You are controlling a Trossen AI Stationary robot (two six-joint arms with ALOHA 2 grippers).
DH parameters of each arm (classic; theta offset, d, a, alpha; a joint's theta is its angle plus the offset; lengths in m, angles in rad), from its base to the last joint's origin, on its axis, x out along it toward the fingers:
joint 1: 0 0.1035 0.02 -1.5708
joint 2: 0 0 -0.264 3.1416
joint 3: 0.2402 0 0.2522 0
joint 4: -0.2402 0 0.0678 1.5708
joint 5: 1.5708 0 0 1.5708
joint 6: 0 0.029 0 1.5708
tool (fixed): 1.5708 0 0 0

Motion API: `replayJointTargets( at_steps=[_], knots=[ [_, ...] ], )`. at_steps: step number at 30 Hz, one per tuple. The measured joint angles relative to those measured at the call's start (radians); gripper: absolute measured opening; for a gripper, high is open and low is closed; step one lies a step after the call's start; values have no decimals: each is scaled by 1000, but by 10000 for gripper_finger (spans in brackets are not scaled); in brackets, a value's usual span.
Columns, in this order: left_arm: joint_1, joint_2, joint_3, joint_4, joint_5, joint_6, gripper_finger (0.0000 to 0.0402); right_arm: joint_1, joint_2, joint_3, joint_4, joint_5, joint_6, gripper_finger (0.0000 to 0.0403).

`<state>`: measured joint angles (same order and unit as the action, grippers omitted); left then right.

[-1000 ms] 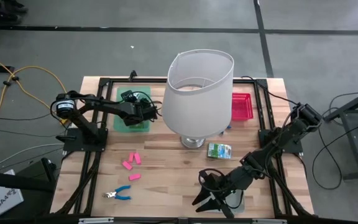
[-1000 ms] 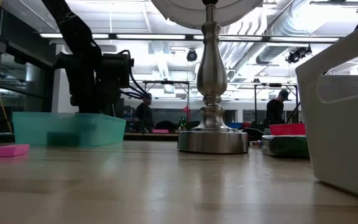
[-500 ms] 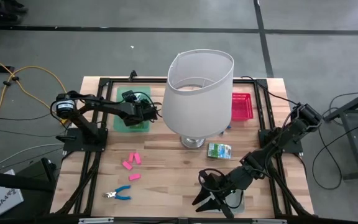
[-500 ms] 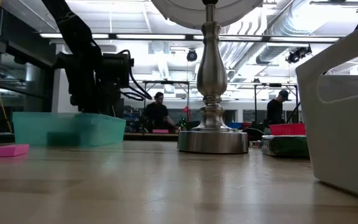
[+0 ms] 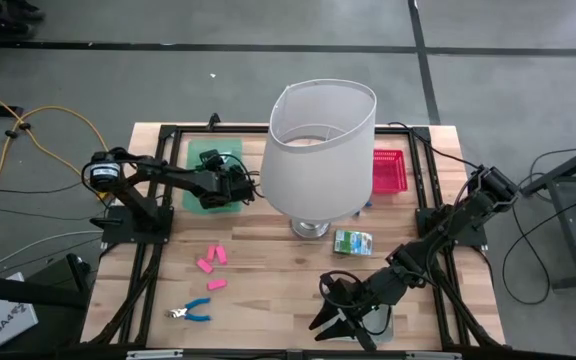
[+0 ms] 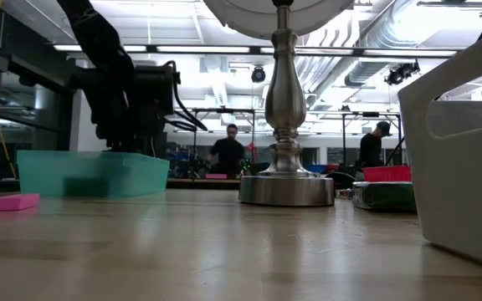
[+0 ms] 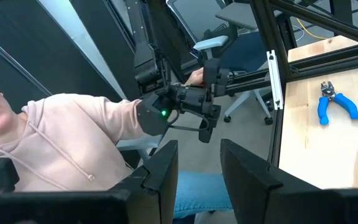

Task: Pick & Place School Supplies
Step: Put the yellow crayon box into the green bin

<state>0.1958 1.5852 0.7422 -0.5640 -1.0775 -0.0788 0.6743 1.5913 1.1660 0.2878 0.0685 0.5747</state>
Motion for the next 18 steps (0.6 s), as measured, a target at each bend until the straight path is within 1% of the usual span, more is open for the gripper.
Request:
replayJointTargets(
  at_steps=[4, 8, 11, 15, 18],
  knots=[
    [-3, -26, 0, -2, 1, 0, 211, 0, 0, 0, 0, 0, 0, 112],
    [-3, -83, 0, -3, 6, 6, 211, 0, 0, 0, 0, 0, -1, 112],
    [0, -132, 0, -3, 41, 7, 211, 0, 0, 0, 0, -1, -4, 112],
    [30, -175, 2, -2, 112, 7, 211, 0, 0, 0, 0, -1, -4, 112],
    [44, -186, 2, -2, 110, 8, 211, 0, 0, 0, 0, -18, -4, 112]
  ],
)
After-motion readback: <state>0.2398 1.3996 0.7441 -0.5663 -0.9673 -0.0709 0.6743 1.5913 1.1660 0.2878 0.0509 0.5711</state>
